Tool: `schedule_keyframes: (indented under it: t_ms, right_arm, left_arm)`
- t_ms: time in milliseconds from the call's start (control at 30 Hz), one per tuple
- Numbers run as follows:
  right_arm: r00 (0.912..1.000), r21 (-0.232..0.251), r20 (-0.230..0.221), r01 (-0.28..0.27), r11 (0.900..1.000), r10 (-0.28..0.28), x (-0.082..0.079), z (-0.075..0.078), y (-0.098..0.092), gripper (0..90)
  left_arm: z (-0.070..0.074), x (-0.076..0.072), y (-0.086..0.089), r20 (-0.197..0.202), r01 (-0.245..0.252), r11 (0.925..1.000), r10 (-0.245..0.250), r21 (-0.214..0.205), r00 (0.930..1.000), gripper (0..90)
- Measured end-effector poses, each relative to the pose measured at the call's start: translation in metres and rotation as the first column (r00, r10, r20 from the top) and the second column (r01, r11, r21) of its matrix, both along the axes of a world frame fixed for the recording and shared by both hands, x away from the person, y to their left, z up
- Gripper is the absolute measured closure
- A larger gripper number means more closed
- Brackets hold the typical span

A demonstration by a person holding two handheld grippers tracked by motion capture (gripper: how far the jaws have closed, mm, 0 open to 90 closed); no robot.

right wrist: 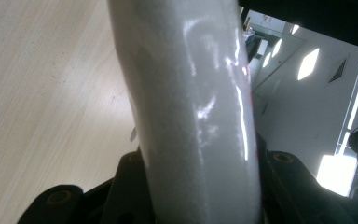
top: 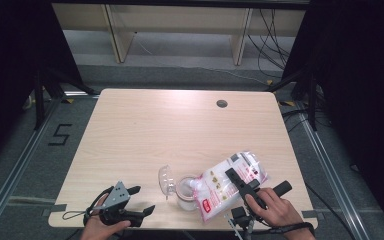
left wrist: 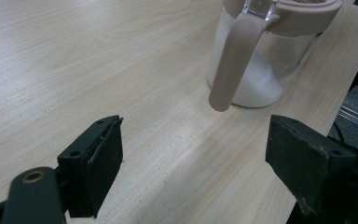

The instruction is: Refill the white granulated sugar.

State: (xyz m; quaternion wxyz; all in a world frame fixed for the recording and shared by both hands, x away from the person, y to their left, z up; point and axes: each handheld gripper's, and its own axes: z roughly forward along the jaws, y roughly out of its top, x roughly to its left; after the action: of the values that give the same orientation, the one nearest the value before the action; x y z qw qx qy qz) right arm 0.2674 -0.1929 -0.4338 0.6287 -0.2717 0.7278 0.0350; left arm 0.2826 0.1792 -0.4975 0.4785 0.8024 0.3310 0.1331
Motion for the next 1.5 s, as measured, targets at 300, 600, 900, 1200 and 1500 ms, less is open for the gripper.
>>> schedule_keyframes:
  t_ms: [300,600,900,1200,1500]
  right_arm:
    - [0.9999,-0.005,-0.011,0.004,1.0,-0.004,0.001,0.0,0.0,67.3]
    - [0.9993,-0.017,-0.029,0.024,0.9996,-0.024,0.005,-0.005,-0.001,67.7]
    - [0.9981,-0.053,-0.042,0.043,0.9976,-0.046,0.007,-0.008,0.0,67.8]
    - [0.9965,-0.057,-0.048,0.066,0.9962,-0.068,0.011,-0.014,0.001,68.6]
    - [0.9919,-0.039,-0.093,0.084,0.9957,-0.087,0.016,-0.022,-0.002,69.1]
  left_arm:
    - [0.0,0.0,0.0,-0.004,-0.003,1.0,0.003,-0.003,1.0,18.4]
    - [0.0,0.001,0.001,0.014,0.014,0.9998,-0.014,0.014,0.9998,18.4]
    - [0.0,0.001,0.001,0.014,0.014,0.9998,-0.015,0.013,0.9998,18.4]
    - [0.0,0.0,-0.001,0.009,0.007,1.0,-0.007,0.005,0.9999,18.4]
    - [0.0,0.001,0.0,0.012,0.012,0.9998,-0.013,0.013,0.9999,18.5]
